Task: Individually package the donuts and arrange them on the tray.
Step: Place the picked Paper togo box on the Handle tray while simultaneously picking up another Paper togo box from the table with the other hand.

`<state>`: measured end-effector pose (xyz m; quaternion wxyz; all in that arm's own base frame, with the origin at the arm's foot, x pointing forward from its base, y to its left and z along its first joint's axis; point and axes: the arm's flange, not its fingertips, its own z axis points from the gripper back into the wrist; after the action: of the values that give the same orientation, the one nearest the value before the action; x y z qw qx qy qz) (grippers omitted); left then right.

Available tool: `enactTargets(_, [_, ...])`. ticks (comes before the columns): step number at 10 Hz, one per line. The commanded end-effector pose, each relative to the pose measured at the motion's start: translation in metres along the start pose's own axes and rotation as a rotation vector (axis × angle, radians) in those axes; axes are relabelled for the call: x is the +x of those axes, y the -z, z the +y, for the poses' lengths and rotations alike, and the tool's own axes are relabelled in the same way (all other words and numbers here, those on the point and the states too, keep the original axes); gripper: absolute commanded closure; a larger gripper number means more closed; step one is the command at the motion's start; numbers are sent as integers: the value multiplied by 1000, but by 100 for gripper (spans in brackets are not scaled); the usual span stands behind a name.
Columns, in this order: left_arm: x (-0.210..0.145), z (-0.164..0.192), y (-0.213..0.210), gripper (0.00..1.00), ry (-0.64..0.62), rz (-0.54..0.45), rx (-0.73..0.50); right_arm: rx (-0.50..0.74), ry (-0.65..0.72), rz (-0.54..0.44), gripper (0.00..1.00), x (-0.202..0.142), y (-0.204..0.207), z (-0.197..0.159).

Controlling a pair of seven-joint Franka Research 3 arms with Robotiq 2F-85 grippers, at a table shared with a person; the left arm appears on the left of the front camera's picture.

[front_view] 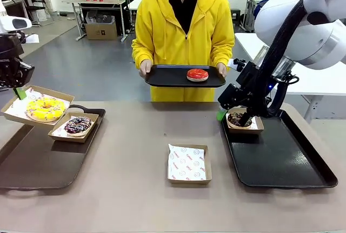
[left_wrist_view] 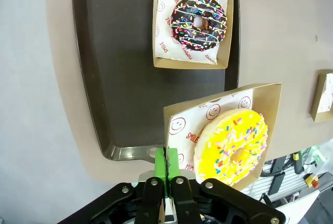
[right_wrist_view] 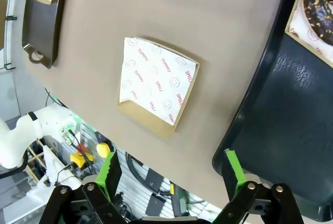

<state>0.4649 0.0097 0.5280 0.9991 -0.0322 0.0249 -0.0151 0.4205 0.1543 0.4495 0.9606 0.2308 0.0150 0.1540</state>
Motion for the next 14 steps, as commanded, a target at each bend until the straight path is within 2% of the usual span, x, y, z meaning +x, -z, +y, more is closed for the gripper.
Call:
enactTargets(1, [-1,-1,0,99,-6,3,-2,-4,7,7,0,2,1,1])
enactTargets(4, [-1,-1,0,99,-6,3,-2,1,0,3,0,0,1,0])
enactTargets(5, [0,0,0,99,0,0,0,-99,53,7,0,2,9,12])
enactTargets(7, [-22,23,9,99,11,-36,25,-257,178,-15,0,-1,28,47])
enactTargets(9, [-42,39,22,99,-12,-72,85,-378,228,-43,0,-5,49,70])
enactTargets(12, [-60,59,38,99,-20,-107,109,-435,311,-74,0,-7,88,81])
enactTargets(14, [-66,71,50,99,-13,-99,94,-404,332,-59,0,-10,108,74])
